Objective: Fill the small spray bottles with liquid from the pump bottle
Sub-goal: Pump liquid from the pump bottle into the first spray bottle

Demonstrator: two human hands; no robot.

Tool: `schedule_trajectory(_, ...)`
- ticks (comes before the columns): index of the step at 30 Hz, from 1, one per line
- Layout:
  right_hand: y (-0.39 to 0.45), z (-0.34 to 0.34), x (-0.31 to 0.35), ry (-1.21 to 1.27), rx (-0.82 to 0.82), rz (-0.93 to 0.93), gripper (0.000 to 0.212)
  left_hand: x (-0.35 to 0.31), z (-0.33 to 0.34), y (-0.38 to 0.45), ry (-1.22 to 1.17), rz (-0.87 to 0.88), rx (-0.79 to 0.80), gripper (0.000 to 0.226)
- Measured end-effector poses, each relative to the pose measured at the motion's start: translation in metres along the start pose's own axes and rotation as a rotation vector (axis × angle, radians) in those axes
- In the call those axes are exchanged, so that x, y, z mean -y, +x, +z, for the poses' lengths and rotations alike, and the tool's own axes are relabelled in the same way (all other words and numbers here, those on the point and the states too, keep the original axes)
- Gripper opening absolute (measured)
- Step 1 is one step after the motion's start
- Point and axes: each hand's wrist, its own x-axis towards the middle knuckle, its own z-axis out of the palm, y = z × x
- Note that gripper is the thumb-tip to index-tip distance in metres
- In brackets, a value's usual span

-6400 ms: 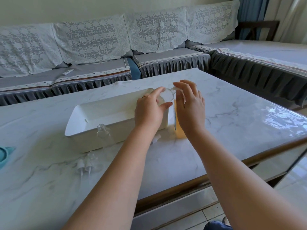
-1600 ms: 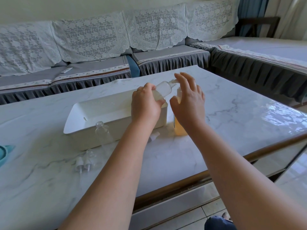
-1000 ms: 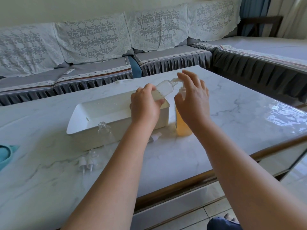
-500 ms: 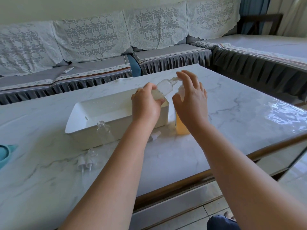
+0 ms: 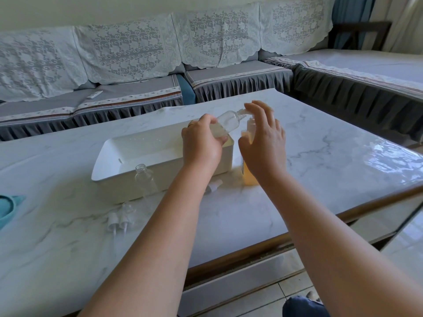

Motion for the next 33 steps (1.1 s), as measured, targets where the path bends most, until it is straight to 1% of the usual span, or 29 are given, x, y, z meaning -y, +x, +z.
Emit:
schedule_trajectory(4, -0.004, 0.002, -0.004, 0.013, 0.01, 0.009, 0.06, 0.002, 0.001, 0.0, -0.012, -0.018, 0.011, 0.039)
schedule_trajectory(10, 0.006, -0.002, 0.004, 0.026, 0.028, -0.017, 0.066, -0.002, 0.0, 0.003, -0.039, -0.008, -0.003, 0.039)
schedule_trajectory(15, 0.008, -0.001, 0.006, 0.058, 0.027, -0.002, 0.064, -0.005, -0.002, 0.002, -0.039, -0.022, -0.011, 0.04)
schedule_trajectory(23, 0.011, -0.003, 0.005, 0.03, 0.025, -0.005, 0.062, -0.004, -0.002, 0.001, -0.036, -0.022, -0.001, 0.041)
schedule_trajectory(29, -0.002, 0.003, -0.005, -0.024, -0.032, -0.022, 0.06, -0.002, -0.001, 0.001, -0.022, -0.024, 0.01, 0.039)
schedule_trajectory(33, -0.005, 0.008, -0.007, 0.003, -0.048, -0.014, 0.055, 0.001, 0.001, 0.001, -0.019, -0.025, 0.003, 0.04)
